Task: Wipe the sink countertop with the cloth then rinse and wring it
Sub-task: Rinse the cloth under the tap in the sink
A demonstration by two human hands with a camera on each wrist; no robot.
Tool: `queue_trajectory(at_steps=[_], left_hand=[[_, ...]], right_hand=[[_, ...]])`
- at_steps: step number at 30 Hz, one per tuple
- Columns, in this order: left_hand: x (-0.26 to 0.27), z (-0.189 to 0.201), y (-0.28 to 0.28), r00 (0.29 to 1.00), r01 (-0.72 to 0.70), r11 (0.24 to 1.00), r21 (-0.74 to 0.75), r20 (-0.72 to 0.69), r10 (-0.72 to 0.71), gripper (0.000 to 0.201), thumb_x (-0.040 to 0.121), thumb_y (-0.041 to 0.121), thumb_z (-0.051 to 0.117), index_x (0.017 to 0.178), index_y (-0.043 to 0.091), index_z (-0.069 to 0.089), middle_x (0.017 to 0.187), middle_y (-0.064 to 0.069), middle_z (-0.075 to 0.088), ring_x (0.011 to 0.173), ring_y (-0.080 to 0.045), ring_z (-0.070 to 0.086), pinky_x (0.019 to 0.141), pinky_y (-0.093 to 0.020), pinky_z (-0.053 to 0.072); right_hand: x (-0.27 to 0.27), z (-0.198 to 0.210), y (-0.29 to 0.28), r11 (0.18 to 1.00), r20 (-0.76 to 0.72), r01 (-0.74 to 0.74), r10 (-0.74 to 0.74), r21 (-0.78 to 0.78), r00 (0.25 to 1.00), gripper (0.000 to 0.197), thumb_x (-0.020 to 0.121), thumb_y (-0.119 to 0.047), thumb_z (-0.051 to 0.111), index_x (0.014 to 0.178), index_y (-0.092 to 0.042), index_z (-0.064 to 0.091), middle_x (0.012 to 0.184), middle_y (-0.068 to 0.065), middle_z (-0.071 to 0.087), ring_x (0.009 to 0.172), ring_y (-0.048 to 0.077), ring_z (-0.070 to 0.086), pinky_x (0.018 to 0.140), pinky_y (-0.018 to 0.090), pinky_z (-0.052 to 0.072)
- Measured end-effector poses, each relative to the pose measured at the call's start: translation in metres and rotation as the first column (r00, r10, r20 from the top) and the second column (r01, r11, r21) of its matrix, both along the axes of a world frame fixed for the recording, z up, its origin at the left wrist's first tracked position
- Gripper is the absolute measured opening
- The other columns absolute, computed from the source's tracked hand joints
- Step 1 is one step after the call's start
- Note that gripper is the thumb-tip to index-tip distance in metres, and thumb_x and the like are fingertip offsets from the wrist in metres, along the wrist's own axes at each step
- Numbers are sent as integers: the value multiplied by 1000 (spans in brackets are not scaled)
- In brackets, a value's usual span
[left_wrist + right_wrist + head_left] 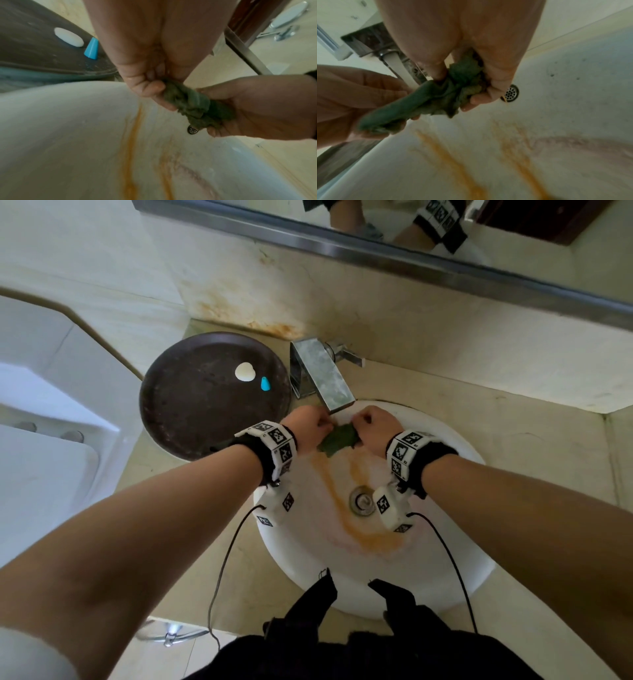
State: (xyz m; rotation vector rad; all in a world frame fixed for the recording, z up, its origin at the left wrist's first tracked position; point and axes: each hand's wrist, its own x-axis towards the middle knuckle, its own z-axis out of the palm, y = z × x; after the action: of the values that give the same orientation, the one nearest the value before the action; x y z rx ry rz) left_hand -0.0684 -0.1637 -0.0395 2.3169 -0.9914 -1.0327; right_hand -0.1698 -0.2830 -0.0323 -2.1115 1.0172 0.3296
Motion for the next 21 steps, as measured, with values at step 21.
queue_trajectory(at_steps=[21], left_hand=[[6, -11, 1, 924, -312, 926, -213, -296, 243, 30, 96, 30, 53, 121, 15, 60, 108, -3, 65, 98, -19, 62, 85, -29, 50]], right_hand=[[8, 18, 25, 939, -22, 335, -334, 81, 942, 42, 99, -43, 35, 92, -9, 59, 84, 9, 58, 83, 26, 58, 78, 35, 46]])
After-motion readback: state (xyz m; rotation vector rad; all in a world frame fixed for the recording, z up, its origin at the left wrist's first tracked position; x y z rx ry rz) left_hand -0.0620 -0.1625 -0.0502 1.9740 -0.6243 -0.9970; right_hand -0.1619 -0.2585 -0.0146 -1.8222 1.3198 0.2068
